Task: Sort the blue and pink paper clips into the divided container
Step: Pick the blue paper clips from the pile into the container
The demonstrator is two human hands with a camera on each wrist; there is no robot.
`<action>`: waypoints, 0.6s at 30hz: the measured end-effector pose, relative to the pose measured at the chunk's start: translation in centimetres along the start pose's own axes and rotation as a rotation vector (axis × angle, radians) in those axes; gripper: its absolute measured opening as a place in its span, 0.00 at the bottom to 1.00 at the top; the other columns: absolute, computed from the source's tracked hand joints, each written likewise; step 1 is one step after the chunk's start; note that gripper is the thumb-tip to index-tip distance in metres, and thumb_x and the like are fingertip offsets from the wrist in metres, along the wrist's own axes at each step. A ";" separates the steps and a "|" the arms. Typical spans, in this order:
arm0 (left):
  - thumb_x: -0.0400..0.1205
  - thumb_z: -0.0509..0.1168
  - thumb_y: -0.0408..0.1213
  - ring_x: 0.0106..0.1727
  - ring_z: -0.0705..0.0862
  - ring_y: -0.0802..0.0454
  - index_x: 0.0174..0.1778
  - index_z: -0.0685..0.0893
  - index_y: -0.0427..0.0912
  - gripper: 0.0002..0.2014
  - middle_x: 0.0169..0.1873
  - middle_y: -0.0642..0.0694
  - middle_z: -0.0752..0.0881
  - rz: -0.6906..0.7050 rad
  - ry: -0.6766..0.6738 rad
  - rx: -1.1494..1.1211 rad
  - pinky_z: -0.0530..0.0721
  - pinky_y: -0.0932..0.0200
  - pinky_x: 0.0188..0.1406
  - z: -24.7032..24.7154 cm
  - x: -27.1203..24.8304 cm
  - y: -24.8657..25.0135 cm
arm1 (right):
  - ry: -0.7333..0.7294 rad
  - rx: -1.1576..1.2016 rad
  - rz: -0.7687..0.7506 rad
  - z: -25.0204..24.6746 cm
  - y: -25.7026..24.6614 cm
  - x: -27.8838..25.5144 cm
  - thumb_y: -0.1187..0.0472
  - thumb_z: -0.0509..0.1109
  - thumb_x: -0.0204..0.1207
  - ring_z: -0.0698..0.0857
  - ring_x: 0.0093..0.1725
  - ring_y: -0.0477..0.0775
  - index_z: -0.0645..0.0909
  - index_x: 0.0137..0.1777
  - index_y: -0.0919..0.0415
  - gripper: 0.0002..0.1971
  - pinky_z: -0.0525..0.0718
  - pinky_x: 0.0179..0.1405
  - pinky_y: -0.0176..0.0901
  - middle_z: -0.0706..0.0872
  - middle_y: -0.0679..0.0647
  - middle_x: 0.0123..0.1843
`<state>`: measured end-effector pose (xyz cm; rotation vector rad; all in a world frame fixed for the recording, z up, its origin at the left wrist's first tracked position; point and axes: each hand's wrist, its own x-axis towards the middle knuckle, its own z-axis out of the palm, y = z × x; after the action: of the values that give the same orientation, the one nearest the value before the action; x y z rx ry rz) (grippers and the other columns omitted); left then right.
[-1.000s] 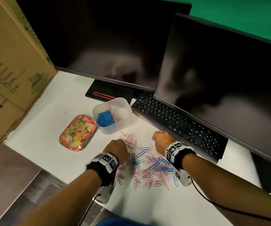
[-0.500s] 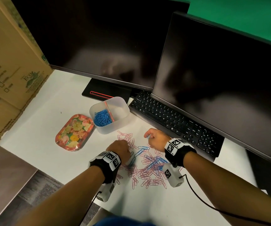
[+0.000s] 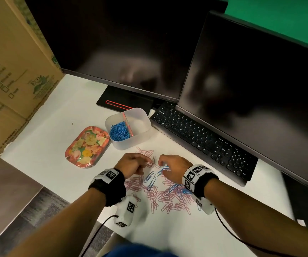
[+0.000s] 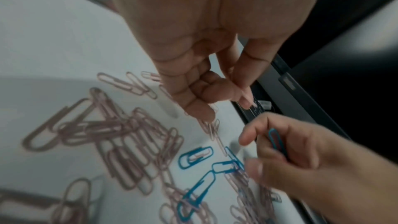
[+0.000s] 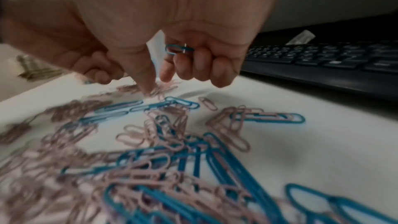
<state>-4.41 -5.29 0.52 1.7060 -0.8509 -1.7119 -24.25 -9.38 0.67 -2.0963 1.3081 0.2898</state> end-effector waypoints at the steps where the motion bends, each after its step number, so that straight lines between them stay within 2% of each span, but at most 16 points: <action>1: 0.77 0.63 0.23 0.31 0.78 0.50 0.44 0.91 0.36 0.12 0.36 0.38 0.83 -0.005 -0.006 -0.001 0.86 0.49 0.48 -0.1 0.0 -0.2 | 0.004 -0.027 -0.033 0.4 0.0 0.0 0.53 0.67 0.76 0.82 0.52 0.55 0.77 0.57 0.45 0.10 0.78 0.50 0.39 0.83 0.48 0.60; 3: 0.79 0.64 0.26 0.33 0.80 0.51 0.42 0.91 0.40 0.10 0.42 0.39 0.88 0.016 0.022 0.100 0.84 0.53 0.44 -0.3 0.1 -0.7 | -0.015 -0.091 -0.068 1.0 -0.2 0.0 0.54 0.66 0.77 0.82 0.56 0.57 0.79 0.57 0.45 0.10 0.78 0.54 0.40 0.82 0.49 0.60; 4: 0.79 0.64 0.29 0.37 0.82 0.52 0.40 0.90 0.44 0.10 0.44 0.43 0.89 0.057 0.064 0.234 0.82 0.57 0.44 -0.3 0.3 -0.9 | -0.024 -0.120 -0.070 1.4 -0.2 0.2 0.55 0.65 0.77 0.83 0.56 0.58 0.80 0.56 0.46 0.09 0.79 0.53 0.42 0.82 0.50 0.59; 6: 0.78 0.66 0.33 0.44 0.84 0.53 0.38 0.87 0.51 0.08 0.43 0.51 0.88 0.144 0.148 0.568 0.77 0.63 0.48 -0.3 0.4 -1.3 | -0.009 -0.161 -0.081 1.9 -0.4 0.5 0.57 0.64 0.78 0.83 0.54 0.60 0.81 0.53 0.49 0.07 0.80 0.50 0.44 0.82 0.52 0.56; 8: 0.76 0.66 0.33 0.48 0.85 0.49 0.43 0.86 0.50 0.07 0.44 0.50 0.86 0.204 0.211 0.731 0.76 0.64 0.49 -0.1 0.4 -1.6 | 0.013 -0.179 -0.091 2.2 -0.7 0.7 0.60 0.62 0.78 0.83 0.53 0.60 0.81 0.49 0.52 0.07 0.78 0.47 0.43 0.82 0.52 0.53; 10: 0.75 0.66 0.33 0.51 0.84 0.45 0.49 0.86 0.47 0.09 0.49 0.46 0.83 0.257 0.241 0.811 0.79 0.60 0.51 0.1 0.4 -1.9 | 0.012 -0.147 -0.080 2.3 -0.8 0.8 0.60 0.60 0.78 0.82 0.51 0.59 0.80 0.47 0.53 0.07 0.76 0.45 0.42 0.80 0.53 0.52; 12: 0.75 0.67 0.38 0.52 0.83 0.46 0.50 0.86 0.49 0.08 0.51 0.48 0.81 0.268 0.191 0.897 0.81 0.57 0.53 0.6 0.3 -2.2 | 0.038 -0.019 -0.045 2.0 -0.5 0.8 0.59 0.60 0.78 0.83 0.51 0.59 0.80 0.48 0.54 0.07 0.80 0.47 0.43 0.81 0.53 0.52; 15: 0.76 0.67 0.47 0.53 0.82 0.48 0.44 0.84 0.51 0.06 0.51 0.52 0.80 0.268 0.107 1.054 0.80 0.57 0.51 1.7 0.0 -3.1 | 0.141 0.300 0.082 1.4 0.4 0.9 0.60 0.64 0.77 0.85 0.49 0.58 0.83 0.46 0.58 0.06 0.84 0.50 0.45 0.87 0.55 0.48; 17: 0.77 0.66 0.48 0.52 0.82 0.49 0.42 0.82 0.51 0.06 0.50 0.53 0.80 0.250 0.104 1.062 0.80 0.57 0.50 1.9 0.2 -3.5 | 0.179 0.449 0.151 1.1 1.0 1.1 0.63 0.66 0.77 0.85 0.46 0.56 0.83 0.42 0.59 0.05 0.82 0.49 0.42 0.88 0.54 0.43; 18: 0.77 0.66 0.47 0.52 0.82 0.49 0.41 0.82 0.51 0.04 0.50 0.53 0.81 0.240 0.104 1.047 0.81 0.56 0.51 1.9 0.3 -3.5 | 0.194 0.512 0.166 0.9 1.3 1.2 0.65 0.66 0.76 0.84 0.43 0.54 0.83 0.38 0.56 0.08 0.81 0.48 0.41 0.88 0.51 0.39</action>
<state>-6.20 -3.18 -2.42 2.1312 -2.0243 -1.0151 -24.70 -10.04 -1.15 -1.6161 1.4856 -0.1729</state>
